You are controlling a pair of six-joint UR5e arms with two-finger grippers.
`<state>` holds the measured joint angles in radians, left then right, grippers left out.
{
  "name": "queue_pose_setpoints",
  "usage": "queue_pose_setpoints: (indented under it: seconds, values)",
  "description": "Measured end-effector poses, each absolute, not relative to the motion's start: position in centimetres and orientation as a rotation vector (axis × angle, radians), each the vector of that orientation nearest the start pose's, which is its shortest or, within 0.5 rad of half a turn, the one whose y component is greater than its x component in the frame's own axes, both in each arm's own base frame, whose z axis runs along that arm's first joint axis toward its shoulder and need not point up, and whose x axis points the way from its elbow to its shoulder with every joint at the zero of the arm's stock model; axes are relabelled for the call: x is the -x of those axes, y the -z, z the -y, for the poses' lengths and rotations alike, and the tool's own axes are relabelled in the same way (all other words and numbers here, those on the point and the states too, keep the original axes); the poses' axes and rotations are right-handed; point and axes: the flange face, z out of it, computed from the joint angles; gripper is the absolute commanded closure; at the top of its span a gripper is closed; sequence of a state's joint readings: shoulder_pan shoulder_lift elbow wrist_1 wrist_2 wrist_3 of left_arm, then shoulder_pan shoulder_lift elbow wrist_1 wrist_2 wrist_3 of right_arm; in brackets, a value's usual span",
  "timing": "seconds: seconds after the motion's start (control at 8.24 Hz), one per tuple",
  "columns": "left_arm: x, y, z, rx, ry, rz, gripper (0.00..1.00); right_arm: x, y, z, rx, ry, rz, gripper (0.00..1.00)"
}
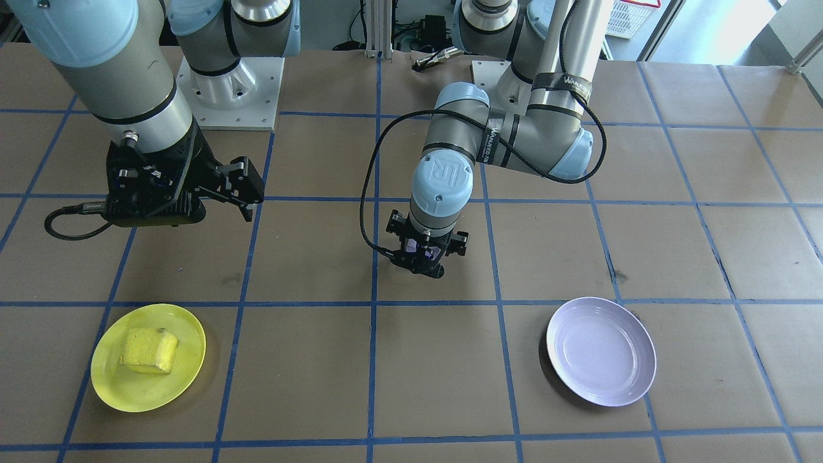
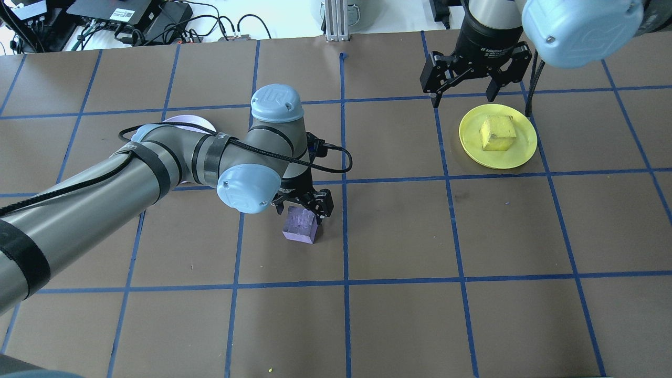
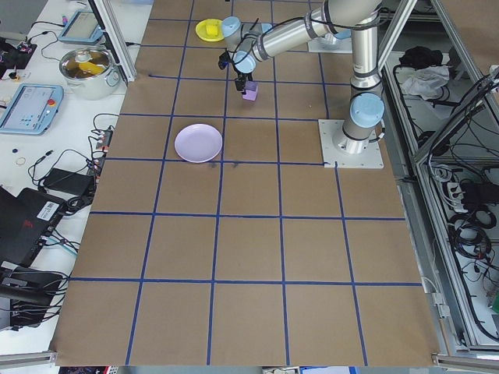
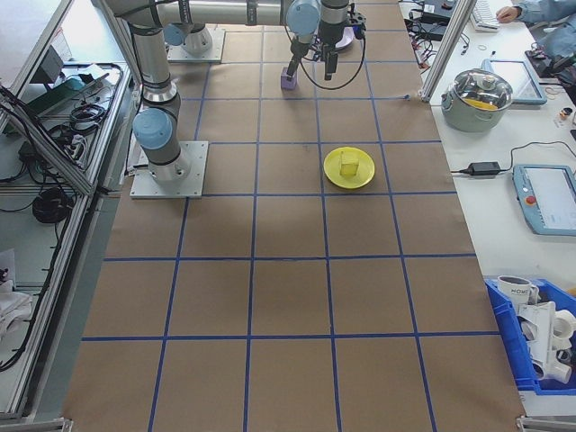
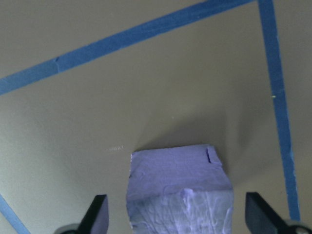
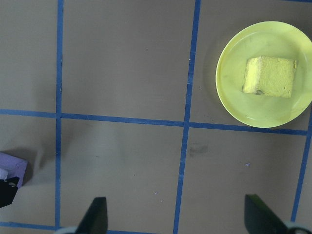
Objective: Sort blocks by color into plates
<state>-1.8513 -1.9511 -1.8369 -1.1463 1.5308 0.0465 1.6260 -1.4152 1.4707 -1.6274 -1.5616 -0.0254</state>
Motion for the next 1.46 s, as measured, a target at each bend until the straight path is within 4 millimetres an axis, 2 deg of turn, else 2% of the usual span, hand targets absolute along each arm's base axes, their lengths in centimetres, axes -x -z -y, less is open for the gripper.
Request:
queue_pose_setpoints:
  seconds: [0.12,0.36,0.61,0.97,1.09,1.21,1.34,1.46]
  values:
    - [28.3,-19.9,48.6,-0.500,-0.362,-3.091,0.20,-16.5,-46.4,54.9,0.126,0.008,-3.130,0.00]
    - [28.3,-19.5,48.6,-0.503,-0.372,-3.087,1.00,-16.5,-46.6,55.0,0.127,0.014,-3.130,0.00]
    - [28.3,-19.6,48.6,-0.499,-0.372,-3.087,1.00,-16.5,-46.7,54.9,0.127,0.015,-3.130,0.00]
    - [27.8,-21.4,48.2,-0.491,-0.403,-3.072,1.00,-16.5,-47.1,55.1,0.128,0.039,-3.129,0.00]
    - [27.2,-22.9,48.7,-0.486,-0.391,-3.058,1.00,-16.5,-47.3,55.1,0.127,0.047,-3.129,0.00]
    - [26.1,-25.5,50.1,-0.476,-0.331,-3.051,1.00,-16.5,-47.4,55.2,0.127,0.049,-3.129,0.00]
    - [24.1,-28.5,52.3,-0.442,-0.264,-3.055,1.00,-16.5,-47.4,55.2,0.127,0.050,-3.129,0.00]
    - [20.8,-31.1,55.0,-0.425,-0.197,-3.054,1.00,-16.5,-47.5,55.2,0.128,0.050,-3.129,0.00]
